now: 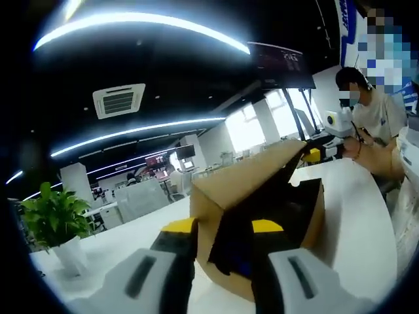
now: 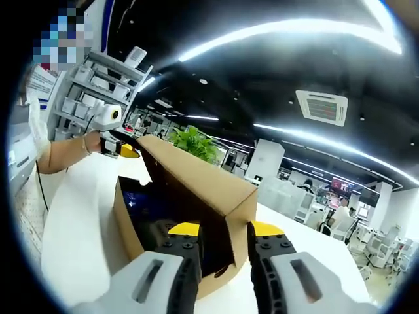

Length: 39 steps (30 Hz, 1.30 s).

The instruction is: Operate the shoe box by opening the lid, removing the specified soft item, and placing it in the target area until the item is outside and the box remains undamaged.

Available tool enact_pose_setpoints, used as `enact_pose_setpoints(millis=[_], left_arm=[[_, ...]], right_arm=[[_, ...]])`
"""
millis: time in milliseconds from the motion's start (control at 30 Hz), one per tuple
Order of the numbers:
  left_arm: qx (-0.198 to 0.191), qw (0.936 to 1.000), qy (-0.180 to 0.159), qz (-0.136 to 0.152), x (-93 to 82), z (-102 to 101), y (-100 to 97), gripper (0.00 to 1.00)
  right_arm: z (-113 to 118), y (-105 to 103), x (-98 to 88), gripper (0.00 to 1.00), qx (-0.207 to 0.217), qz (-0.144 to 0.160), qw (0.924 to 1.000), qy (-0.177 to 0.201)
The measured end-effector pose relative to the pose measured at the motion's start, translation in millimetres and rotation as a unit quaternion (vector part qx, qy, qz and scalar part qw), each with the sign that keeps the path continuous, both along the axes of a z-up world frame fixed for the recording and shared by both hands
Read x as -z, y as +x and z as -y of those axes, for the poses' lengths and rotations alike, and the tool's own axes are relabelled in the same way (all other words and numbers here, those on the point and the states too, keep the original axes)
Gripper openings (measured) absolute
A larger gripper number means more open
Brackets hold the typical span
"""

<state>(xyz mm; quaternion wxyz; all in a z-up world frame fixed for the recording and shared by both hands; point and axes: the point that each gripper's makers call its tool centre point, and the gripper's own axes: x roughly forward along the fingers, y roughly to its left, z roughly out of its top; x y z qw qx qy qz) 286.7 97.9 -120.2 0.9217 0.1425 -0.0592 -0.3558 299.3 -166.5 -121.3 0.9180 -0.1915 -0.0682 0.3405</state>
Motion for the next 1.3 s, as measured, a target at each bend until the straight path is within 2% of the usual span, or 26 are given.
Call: enact_pose_setpoints(millis=[567, 833, 1100, 1300], left_arm=[[-0.005, 0.9999, 0.006, 0.015, -15.4, -2, 19.8, 0.3], [-0.008, 0.9997, 0.019, 0.013, -21.1, -1, 30.4, 0.3], [-0.009, 0.9998, 0.015, 0.009, -25.2, -2, 39.3, 0.3], [-0.007, 0.9999, 0.01, 0.005, -29.7, -2, 50.9, 0.3]], right_arm=[[-2, 20, -16.2, 0.26, 0.012, 0.01, 0.9999, -0.002], [-2, 30, -21.7, 0.26, 0.015, 0.01, 0.9998, -0.008], [-3, 38, -25.1, 0.27, 0.015, 0.009, 0.9998, -0.01], [-4, 53, -29.5, 0.28, 0.019, 0.015, 0.9995, -0.022]])
